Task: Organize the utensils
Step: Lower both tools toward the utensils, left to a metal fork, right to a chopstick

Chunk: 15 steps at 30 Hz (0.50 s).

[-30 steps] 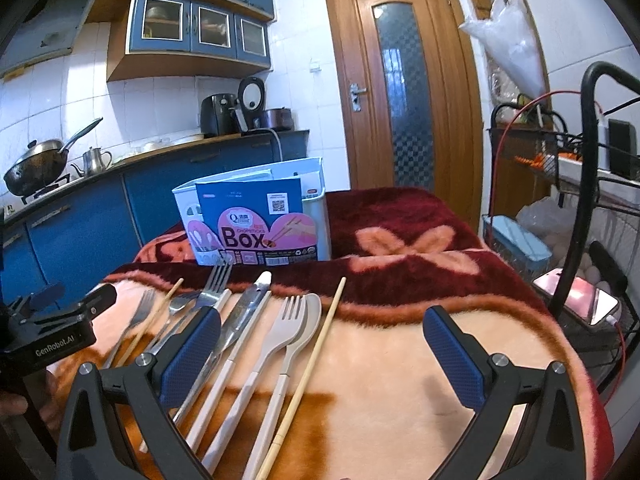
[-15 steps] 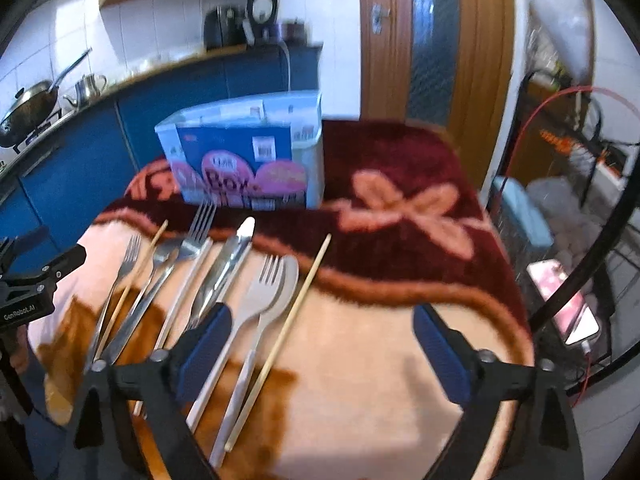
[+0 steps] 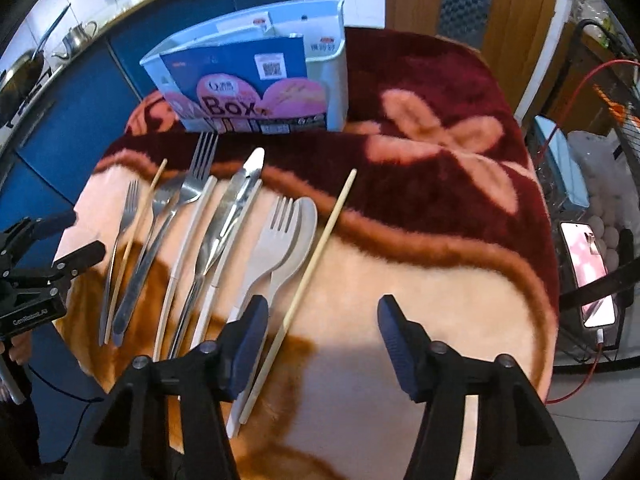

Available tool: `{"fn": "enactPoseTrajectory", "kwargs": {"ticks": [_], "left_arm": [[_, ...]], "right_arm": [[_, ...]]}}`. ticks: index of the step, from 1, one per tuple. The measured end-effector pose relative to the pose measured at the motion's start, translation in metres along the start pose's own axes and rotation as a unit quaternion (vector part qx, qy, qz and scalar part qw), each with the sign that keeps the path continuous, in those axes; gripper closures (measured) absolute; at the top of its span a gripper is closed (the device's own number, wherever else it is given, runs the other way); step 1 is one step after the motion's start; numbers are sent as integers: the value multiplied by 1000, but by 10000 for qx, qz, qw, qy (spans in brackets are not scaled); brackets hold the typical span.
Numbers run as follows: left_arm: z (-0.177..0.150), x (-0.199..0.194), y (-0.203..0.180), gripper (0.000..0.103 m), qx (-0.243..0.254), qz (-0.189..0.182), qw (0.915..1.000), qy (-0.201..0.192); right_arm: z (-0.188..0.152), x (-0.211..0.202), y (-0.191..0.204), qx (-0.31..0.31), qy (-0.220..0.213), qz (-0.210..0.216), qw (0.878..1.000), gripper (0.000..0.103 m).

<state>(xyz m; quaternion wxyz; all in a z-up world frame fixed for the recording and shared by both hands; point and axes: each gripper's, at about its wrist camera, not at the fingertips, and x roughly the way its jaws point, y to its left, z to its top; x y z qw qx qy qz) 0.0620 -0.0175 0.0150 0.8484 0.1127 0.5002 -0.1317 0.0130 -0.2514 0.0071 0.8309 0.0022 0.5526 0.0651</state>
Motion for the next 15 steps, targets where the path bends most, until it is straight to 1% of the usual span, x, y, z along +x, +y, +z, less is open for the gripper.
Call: {"fn": "enactPoseTrajectory", "kwargs": {"ticks": [1,3,6,7,9,12,15], "left_arm": [[1,4,0,37,-28,-69,9999,121],[3,11,1,55,-113,-184,9992,351],[4,20,3,69,-236,-335,9975,574],[4,22,3,70,-268,-387,9969,634],[2,27,3,75,-301,-493,9957,724],[2,31,1,76,-301,-534,9949,796],[3,34,-1,76,-250,-504,9948,844]], "right_arm": [[1,1,-1,-12,58,29,10000,50],[3,4,-2,-25,198,38,9998,54],[6,8,-5,62,365,120,9992,61],[6,9,-5,67,382,140,9991,65],[8,10,-6,50,411,121,9991,69],[11,14,-7,74,484,128,9987,77],[16,18,-7,99,535,118,9985,78]]}}
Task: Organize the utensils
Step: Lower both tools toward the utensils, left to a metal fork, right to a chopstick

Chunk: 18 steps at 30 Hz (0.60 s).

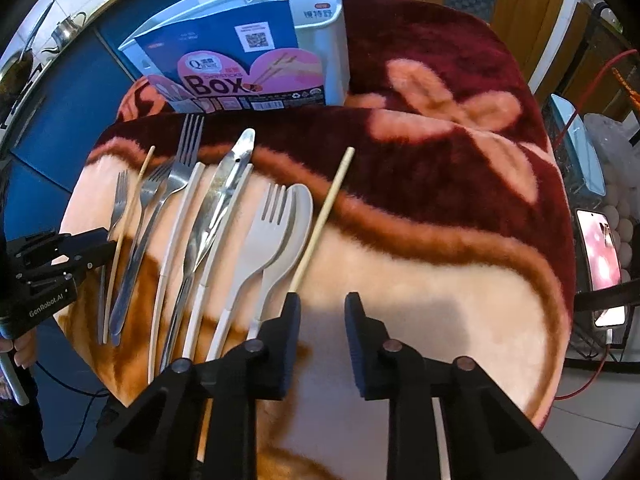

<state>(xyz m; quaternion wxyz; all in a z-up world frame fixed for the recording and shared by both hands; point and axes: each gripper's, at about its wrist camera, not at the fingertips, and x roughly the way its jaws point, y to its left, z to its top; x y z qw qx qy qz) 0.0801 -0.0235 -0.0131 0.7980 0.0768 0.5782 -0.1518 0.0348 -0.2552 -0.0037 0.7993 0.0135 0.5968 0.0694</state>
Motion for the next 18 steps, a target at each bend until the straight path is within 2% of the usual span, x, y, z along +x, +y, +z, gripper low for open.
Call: {"fn": "enactPoseTrajectory", "kwargs": {"ticks": [5,12,18], "left_arm": [[5,3,-2,76,32,67,9999,86],[6,4,0,76,12,4,10000,77],[4,2,0,76,15,5,10000,46]], "right_arm": [[7,5,1,15,91,-69,9999,80],[4,-10,5,-85,-64,3,9999,80],[5,5,14,-146,128,-25,9998,81]]}}
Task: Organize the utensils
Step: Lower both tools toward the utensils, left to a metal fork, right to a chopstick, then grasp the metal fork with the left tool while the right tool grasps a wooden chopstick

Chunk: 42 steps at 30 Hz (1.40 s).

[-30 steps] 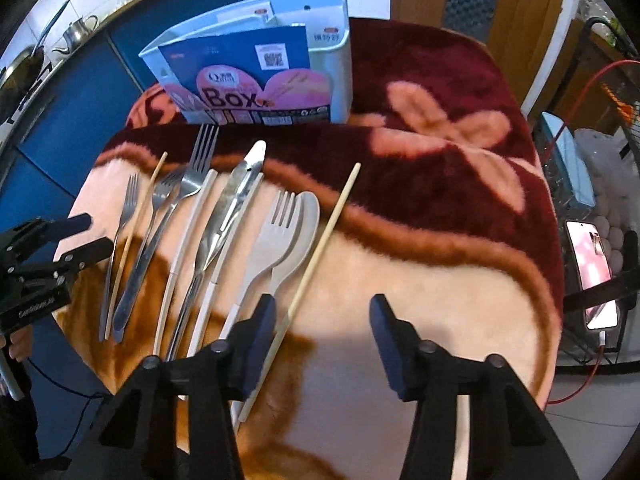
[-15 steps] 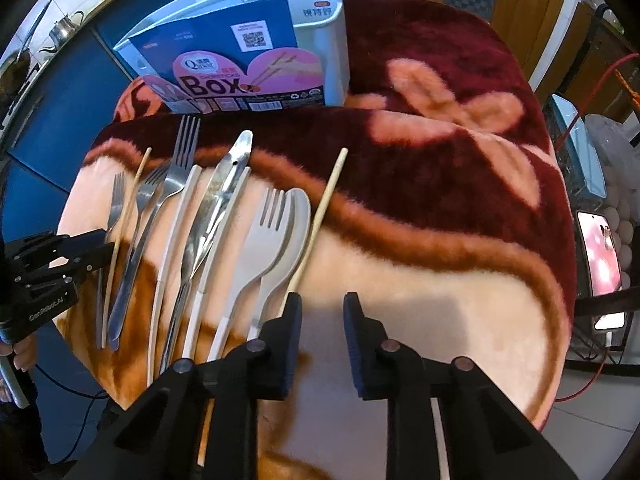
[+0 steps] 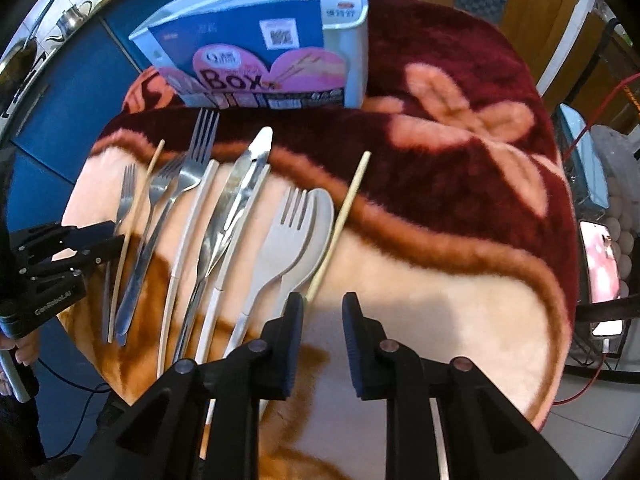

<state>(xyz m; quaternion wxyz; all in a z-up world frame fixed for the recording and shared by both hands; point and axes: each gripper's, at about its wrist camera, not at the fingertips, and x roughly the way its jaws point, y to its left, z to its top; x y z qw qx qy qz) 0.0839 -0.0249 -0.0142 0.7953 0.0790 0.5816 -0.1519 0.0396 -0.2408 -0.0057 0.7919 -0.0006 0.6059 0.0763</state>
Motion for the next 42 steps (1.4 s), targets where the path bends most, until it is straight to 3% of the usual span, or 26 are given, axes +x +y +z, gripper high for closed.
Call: {"fn": "enactPoseTrajectory", "kwargs": {"ticks": [5,8,9,13,17,21,23,27,32,37,42], "left_arm": [[7,2,3,79,-127,-182,9997,108],[11,3,8,87,-247,-335,9990,172],[12,3,10,93,-294,-412,9986,182],[9,2,12,95,-312,-487,9983,73],[0,-5,13,97,-342,-632,9972,-187],[-15,-29,8,98,-66,-561,9935,-989],[-19,-37,4,98,-60,-634,9907,-1204],[-21,-57,4,98,-93,-735,9827,-1700],[-13,-88,1,98,-179,-836,9649,-2481],[0,-118,6,98,-205,-826,9458,-3134],[31,-139,17,98,-338,-780,9325,-3510]], "right_arm": [[8,10,2,29,98,-34,9999,82],[14,12,2,43,108,-29,9999,83],[15,12,2,33,98,-30,9999,84],[13,10,-3,72,-37,23,10000,95],[2,0,-10,129,-409,86,9990,97],[-14,-21,-16,168,-957,210,9950,97],[-21,-30,-18,215,-1195,271,9922,97],[-29,-50,-14,311,-1800,495,9819,97],[-35,-73,-9,285,-2655,727,9609,97],[-29,-89,-7,249,-3269,661,9424,97],[-14,-100,-5,181,-3753,622,9246,97]]}}
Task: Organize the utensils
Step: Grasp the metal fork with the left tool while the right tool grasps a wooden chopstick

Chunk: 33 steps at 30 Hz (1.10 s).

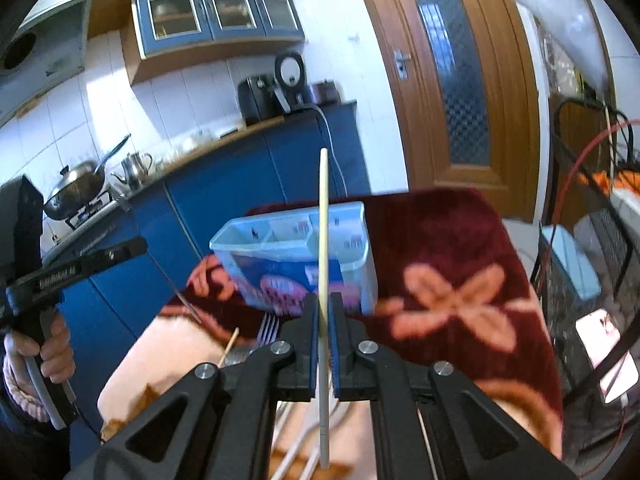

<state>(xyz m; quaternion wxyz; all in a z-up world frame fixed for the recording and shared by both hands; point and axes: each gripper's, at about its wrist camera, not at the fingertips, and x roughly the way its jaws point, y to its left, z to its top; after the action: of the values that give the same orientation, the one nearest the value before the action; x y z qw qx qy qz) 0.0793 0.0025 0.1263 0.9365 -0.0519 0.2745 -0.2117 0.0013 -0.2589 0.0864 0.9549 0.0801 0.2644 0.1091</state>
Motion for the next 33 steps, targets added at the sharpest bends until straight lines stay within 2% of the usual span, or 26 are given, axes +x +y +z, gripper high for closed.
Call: {"fn": "enactPoseTrajectory", "kwargs": {"ticks": [5,9,13,20,25,28,33], "left_arm": [[37,3,3,98,-46,25,9995,-304],[61,13,-2,98,68,188,9986,-488],[70,36,-1,98,102,292,9983,-486],[62,82,8,98,-12,434,9988,-216],[49,105,12,98,-98,511,9986,-8],[40,114,14,98,-168,561,9983,75],[28,126,17,98,-228,583,9977,274]], "right_arm": [[13,7,1,-116,-259,79,9996,97],[22,19,-3,-75,-421,135,9990,97],[34,33,-12,90,-558,251,9981,97],[66,61,-19,148,-1182,193,9927,97],[75,94,-18,-25,-1450,192,9892,97],[72,111,-16,-147,-1431,274,9892,97],[59,131,-16,-311,-1153,415,9920,97]]}}
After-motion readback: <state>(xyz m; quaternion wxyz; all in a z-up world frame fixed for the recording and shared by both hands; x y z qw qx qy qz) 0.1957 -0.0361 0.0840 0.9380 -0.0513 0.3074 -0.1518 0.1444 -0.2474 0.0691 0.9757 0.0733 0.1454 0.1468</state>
